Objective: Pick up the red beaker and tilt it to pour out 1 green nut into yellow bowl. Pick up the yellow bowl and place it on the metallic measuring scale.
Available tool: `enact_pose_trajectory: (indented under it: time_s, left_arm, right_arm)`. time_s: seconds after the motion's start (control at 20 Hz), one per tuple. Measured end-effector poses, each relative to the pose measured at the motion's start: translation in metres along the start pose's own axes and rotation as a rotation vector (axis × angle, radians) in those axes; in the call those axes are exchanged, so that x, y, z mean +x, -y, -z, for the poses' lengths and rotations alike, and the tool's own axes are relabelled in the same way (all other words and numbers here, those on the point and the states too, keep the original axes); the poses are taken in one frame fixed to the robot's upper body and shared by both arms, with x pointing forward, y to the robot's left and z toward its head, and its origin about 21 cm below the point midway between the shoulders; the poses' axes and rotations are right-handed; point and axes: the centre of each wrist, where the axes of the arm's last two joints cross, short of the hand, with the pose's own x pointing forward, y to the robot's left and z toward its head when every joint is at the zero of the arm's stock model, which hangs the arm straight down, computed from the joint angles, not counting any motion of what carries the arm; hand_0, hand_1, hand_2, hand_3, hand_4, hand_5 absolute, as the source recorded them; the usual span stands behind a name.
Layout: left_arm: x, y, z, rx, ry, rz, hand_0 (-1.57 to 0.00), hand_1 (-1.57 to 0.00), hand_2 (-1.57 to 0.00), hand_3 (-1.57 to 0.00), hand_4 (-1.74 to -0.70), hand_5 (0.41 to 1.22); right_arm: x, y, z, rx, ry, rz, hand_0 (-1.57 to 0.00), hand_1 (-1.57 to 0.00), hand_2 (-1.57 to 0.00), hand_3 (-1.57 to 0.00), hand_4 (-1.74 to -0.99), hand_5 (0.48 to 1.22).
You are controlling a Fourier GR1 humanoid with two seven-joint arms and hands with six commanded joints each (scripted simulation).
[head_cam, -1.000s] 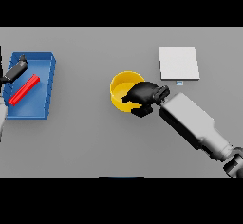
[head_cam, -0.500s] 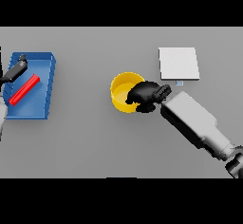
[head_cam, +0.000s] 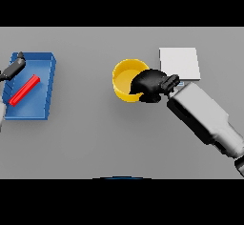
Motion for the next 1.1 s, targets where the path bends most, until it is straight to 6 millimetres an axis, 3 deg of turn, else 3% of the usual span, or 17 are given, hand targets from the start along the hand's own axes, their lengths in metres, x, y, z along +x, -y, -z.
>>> enact_pose_trajectory:
  time_s: [0.15, 0.25, 0.55, 0.75, 0.95, 1.1]
  left_arm:
    - [-0.003, 0.0, 0.0, -0.008, 0.015, 0.002, 0.0, 0.0, 0.0, 0.0, -0.74, 0.697]
    - [0.0, 0.001, 0.001, -0.009, 0.02, -0.008, 0.0, 0.0, 0.0, 0.0, -0.75, 0.697]
    - [0.001, -0.005, -0.001, -0.004, 0.011, 0.003, 0.0, 0.0, 0.0, 0.0, -0.74, 0.71]
    - [-0.002, 0.004, -0.002, -0.012, -0.003, 0.002, 0.0, 0.0, 0.0, 0.0, -0.74, 0.703]
    - [-0.001, -0.004, -0.002, -0.009, 0.007, 0.003, 0.0, 0.0, 0.0, 0.0, -0.73, 0.691]
    - [0.0, -0.006, -0.004, -0.003, 0.005, 0.001, 0.0, 0.0, 0.0, 0.0, -0.72, 0.684]
  right_arm:
    - [-0.008, 0.007, -0.014, -0.051, -0.05, -0.004, -1.57, -1.57, -1.44, -1.27, -1.74, 1.22]
    - [-0.015, 0.012, -0.017, -0.075, -0.064, 0.004, -1.57, -1.57, -1.44, -1.38, -1.74, 1.22]
    - [-0.054, 0.021, -0.034, -0.139, -0.17, 0.033, -1.57, -1.57, -1.52, -1.23, -1.741, 1.221]
    - [-0.086, 0.025, -0.048, -0.194, -0.267, 0.055, -1.57, -1.57, -1.53, -1.19, -1.741, 1.221]
    - [-0.113, 0.016, -0.053, -0.208, -0.335, 0.112, -1.57, -1.57, -1.51, -1.18, -1.741, 1.221]
    - [-0.13, 0.002, -0.049, -0.217, -0.386, 0.121, -1.57, -1.57, -1.46, -1.26, -1.741, 1.221]
